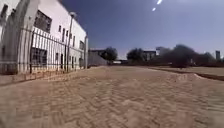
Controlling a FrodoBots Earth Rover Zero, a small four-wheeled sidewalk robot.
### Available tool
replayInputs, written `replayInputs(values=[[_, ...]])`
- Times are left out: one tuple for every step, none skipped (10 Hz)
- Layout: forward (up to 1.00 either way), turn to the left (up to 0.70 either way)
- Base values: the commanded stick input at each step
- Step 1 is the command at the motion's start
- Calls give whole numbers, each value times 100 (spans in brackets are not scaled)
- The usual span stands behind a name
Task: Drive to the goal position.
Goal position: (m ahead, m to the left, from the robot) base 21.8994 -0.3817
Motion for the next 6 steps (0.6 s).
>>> replayInputs(values=[[100,0],[100,0],[100,0],[100,0],[100,0],[100,0]])
